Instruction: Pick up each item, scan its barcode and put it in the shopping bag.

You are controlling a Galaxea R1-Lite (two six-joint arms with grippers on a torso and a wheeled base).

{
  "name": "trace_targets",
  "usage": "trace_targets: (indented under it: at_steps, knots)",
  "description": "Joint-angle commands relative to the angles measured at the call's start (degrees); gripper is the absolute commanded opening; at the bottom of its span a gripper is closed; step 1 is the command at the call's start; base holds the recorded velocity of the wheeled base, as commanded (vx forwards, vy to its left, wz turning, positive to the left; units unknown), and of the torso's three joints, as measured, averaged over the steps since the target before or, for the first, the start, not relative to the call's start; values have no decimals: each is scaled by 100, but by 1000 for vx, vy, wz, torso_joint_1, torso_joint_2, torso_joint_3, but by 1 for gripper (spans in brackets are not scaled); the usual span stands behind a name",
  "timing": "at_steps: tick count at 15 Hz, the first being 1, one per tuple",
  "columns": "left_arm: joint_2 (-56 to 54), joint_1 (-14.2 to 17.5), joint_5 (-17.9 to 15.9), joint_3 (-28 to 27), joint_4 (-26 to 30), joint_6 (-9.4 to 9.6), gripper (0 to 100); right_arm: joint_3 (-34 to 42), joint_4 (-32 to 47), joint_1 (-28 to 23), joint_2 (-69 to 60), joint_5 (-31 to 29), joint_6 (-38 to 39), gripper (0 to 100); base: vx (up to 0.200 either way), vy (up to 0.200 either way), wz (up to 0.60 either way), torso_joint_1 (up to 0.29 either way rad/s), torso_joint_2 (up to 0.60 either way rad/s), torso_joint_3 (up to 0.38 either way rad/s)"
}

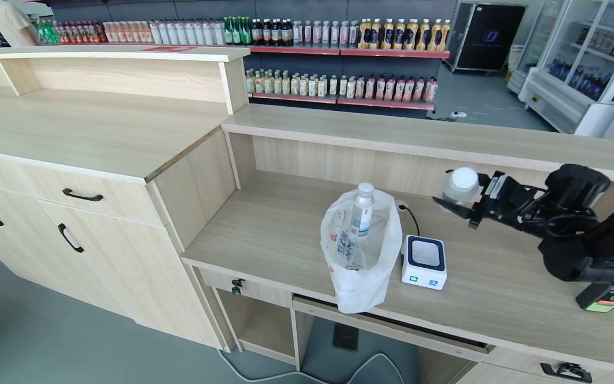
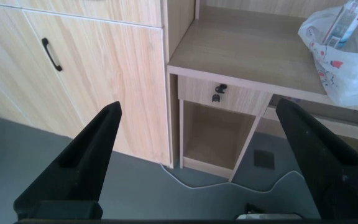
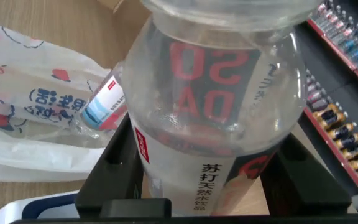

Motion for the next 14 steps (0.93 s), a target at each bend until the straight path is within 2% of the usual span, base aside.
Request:
trace_targets:
  at_steps: [1,2,3,4,5,7,9,14]
  knots:
    - [-2,0,0,0,-1,0,100,601,1507,-629,-1967,-998,1129,0,0,0,0,0,0,0]
    - [-2,0,0,0,-1,0,100,601,1507,-629,-1967,-998,1129,0,0,0,0,0,0,0]
    - [-2,0,0,0,-1,0,100,918,2193,-629,-2494,-2307,2016,0,0,0,0,0,0,0]
    - [-2,0,0,0,-1,0,100,1014,2333,-603,-2591,-2712,2192,0,0,0,0,0,0,0]
    - [-2,0,0,0,-1,0,100,1278,2694,-427,-2846,-3679,2517,0,0,0,0,0,0,0]
    - [-2,0,0,0,-1,0,100,1726,2755,-207,-3144,-4470,2632,0,0,0,0,0,0,0]
    - [-2,0,0,0,-1,0,100,1963,2518,65,-3259,-4663,2623,0,0,0,0,0,0,0]
    - [-2,0,0,0,-1,0,100,2245,2043,654,-3215,-4637,2526,0,0,0,0,0,0,0]
